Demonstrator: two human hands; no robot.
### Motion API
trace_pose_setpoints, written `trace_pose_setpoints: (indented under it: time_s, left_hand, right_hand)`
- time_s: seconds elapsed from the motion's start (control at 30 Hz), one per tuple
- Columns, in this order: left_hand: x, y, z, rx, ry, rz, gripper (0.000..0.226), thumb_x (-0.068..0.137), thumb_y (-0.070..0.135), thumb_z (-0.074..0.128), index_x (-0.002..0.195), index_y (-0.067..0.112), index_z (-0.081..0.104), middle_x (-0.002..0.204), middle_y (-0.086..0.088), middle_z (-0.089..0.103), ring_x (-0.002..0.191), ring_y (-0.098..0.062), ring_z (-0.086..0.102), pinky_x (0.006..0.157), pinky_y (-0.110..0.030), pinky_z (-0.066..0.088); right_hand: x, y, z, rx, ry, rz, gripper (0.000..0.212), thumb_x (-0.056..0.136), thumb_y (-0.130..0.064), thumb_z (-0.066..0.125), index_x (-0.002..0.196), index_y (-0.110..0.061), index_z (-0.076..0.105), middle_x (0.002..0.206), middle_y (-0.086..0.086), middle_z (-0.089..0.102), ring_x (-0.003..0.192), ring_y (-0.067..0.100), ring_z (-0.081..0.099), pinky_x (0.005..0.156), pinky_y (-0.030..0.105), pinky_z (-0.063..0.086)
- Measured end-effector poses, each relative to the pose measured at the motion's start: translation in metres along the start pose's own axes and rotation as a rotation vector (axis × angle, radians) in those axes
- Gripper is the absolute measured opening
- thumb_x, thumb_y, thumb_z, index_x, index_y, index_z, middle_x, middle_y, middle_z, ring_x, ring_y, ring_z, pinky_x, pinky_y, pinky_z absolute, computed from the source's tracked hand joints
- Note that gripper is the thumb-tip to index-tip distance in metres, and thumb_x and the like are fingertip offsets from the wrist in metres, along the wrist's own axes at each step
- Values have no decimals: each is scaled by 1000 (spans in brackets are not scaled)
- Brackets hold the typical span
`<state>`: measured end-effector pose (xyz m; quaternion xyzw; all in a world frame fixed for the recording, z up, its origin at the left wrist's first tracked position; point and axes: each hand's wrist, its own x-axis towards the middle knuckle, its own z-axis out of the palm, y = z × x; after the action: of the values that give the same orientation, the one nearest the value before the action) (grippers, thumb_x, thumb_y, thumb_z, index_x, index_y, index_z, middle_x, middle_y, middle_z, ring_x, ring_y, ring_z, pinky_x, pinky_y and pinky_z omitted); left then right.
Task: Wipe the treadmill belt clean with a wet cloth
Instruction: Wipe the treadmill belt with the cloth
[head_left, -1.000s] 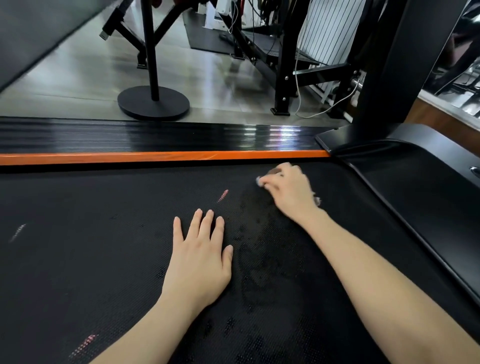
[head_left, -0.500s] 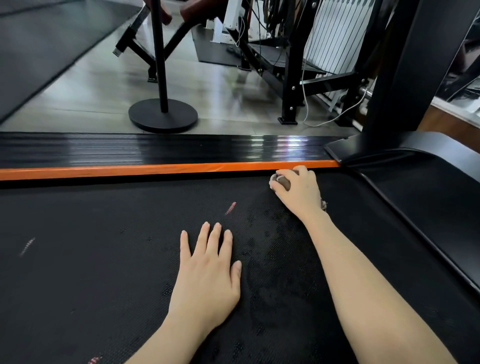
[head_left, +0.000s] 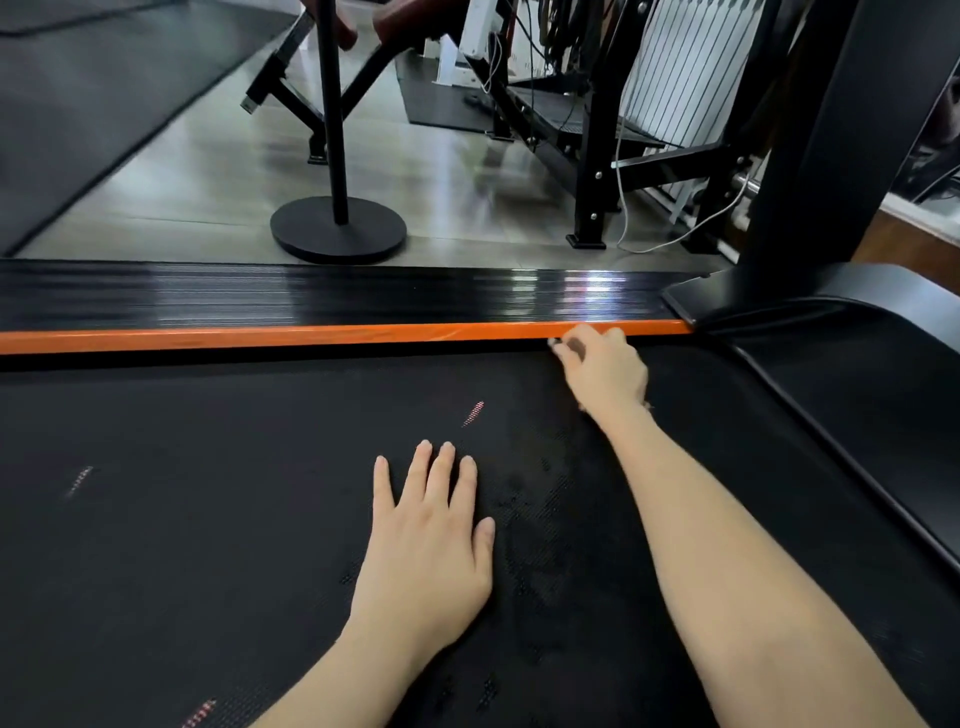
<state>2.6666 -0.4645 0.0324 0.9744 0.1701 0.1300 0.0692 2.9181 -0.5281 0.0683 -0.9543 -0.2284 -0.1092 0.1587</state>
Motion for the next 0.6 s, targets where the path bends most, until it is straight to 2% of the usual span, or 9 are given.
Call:
trace_pose_setpoints:
  time_s: [0.03, 0.1, 0.17, 0.27, 0.43, 0.5, 0.6]
  left_hand:
    - [0, 0, 0, 1, 5, -1, 57, 87, 40, 33, 124, 6, 60, 129, -15, 58, 126, -34, 49, 101, -56, 24]
    - [1, 1, 0, 5, 4, -7, 58, 87, 40, 33, 123, 5, 61, 128, -16, 58, 125, -34, 50, 103, -59, 30]
    - [1, 1, -2, -1, -18, -14, 58, 86, 40, 32, 123, 5, 61, 128, -16, 58, 125, -35, 50, 101, -62, 37]
    - [1, 2, -4, -14, -45, -34, 59, 86, 40, 31, 125, 5, 59, 130, -15, 57, 127, -34, 48, 101, -62, 36]
    - [1, 1, -6, -25, -81, -22, 60, 85, 40, 32, 125, 4, 59, 131, -16, 56, 127, -35, 47, 101, -63, 35]
    - [2, 2, -7, -19, -97, -21, 61, 86, 41, 30, 126, 5, 57, 133, -16, 55, 129, -35, 45, 103, -63, 33]
    - [1, 2, -9, -17, -121, -32, 65, 87, 42, 23, 133, 6, 51, 139, -15, 49, 135, -33, 38, 108, -62, 26]
  right_hand:
    - [3, 0, 1, -24, 17, 60, 26, 96, -45, 47, 106, -25, 61, 105, 10, 50, 96, 32, 56, 72, 32, 37]
    - [1, -13, 8, -54, 6, 47, 24, 97, -41, 47, 105, -23, 61, 106, 9, 50, 90, 31, 57, 70, 31, 39]
    - [-14, -27, 8, 35, -34, -63, 21, 96, -38, 50, 107, -25, 64, 107, 8, 53, 88, 28, 58, 72, 30, 41]
    - [-56, -25, -4, 169, -84, -268, 18, 92, -33, 59, 106, -27, 68, 101, 4, 57, 86, 25, 60, 73, 26, 38]
    - [-127, -2, -26, 184, -102, -492, 15, 84, -34, 65, 96, -27, 70, 95, 0, 59, 76, 20, 61, 67, 32, 51]
    - [-111, -8, -22, 165, -90, -476, 13, 84, -34, 66, 94, -27, 70, 92, 0, 58, 75, 20, 60, 66, 30, 49]
    - [-74, -34, -5, 149, -47, -323, 14, 90, -36, 61, 98, -26, 66, 95, 2, 56, 81, 22, 59, 67, 27, 41]
